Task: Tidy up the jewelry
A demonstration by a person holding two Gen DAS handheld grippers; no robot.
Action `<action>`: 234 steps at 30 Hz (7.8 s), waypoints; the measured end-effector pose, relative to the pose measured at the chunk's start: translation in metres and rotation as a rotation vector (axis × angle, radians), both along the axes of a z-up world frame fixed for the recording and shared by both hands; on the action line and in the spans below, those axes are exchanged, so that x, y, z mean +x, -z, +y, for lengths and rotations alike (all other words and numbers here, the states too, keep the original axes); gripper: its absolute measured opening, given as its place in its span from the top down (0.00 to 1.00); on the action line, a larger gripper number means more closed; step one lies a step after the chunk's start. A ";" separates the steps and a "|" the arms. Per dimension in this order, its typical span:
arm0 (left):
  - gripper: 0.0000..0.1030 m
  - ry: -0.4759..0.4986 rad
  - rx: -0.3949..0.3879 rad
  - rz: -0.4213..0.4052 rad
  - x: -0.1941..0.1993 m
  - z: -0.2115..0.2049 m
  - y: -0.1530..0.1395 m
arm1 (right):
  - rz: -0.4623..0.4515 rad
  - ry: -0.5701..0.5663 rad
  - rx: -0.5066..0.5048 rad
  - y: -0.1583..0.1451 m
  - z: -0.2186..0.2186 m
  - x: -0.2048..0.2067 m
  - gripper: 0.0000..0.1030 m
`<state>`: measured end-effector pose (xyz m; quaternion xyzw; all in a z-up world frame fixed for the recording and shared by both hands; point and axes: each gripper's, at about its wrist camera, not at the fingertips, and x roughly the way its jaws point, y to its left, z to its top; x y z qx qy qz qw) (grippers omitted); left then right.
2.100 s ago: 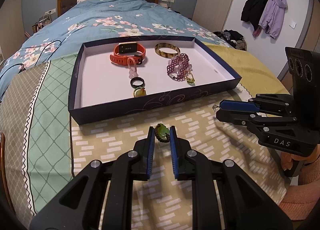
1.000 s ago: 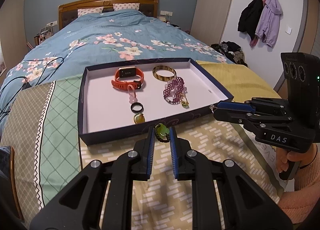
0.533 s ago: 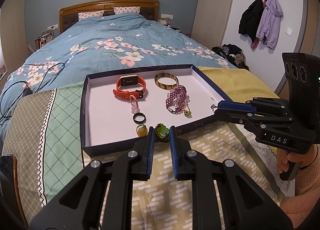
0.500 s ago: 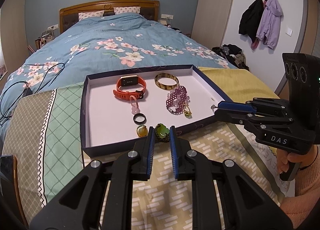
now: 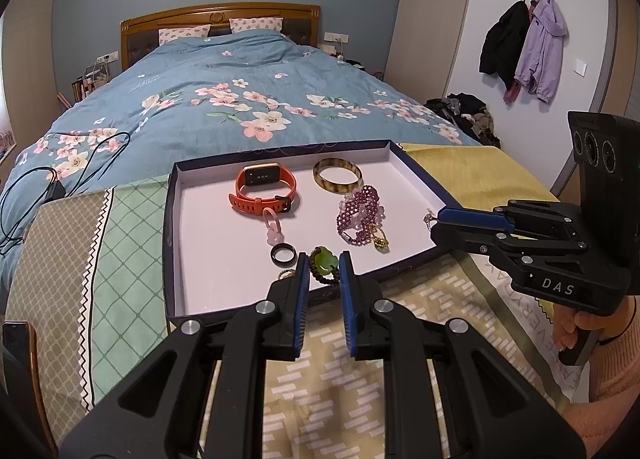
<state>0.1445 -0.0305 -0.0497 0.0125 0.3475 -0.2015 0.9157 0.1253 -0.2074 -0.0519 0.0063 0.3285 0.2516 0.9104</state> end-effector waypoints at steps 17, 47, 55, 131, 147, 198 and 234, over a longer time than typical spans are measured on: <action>0.85 -0.015 0.009 0.013 0.019 -0.003 0.005 | -0.005 -0.001 -0.005 -0.004 0.001 0.023 0.85; 0.85 -0.047 0.015 0.036 0.049 -0.006 0.012 | 0.022 0.012 -0.034 0.005 0.008 0.053 0.85; 0.85 -0.049 0.017 0.037 0.050 -0.006 0.012 | 0.032 0.018 -0.043 0.008 0.007 0.057 0.85; 0.19 -0.163 0.011 -0.032 0.015 0.013 0.010 | 0.001 0.099 0.028 0.007 -0.007 0.018 0.26; 0.05 -0.262 0.005 -0.287 -0.081 0.034 -0.021 | -0.250 0.278 0.008 -0.006 -0.019 -0.066 0.07; 0.05 -0.347 -0.055 -0.517 -0.172 0.042 -0.055 | -0.477 0.352 0.037 -0.028 -0.019 -0.129 0.07; 0.05 -0.351 -0.051 -0.519 -0.172 0.040 -0.056 | -0.463 0.353 0.051 -0.027 -0.019 -0.127 0.07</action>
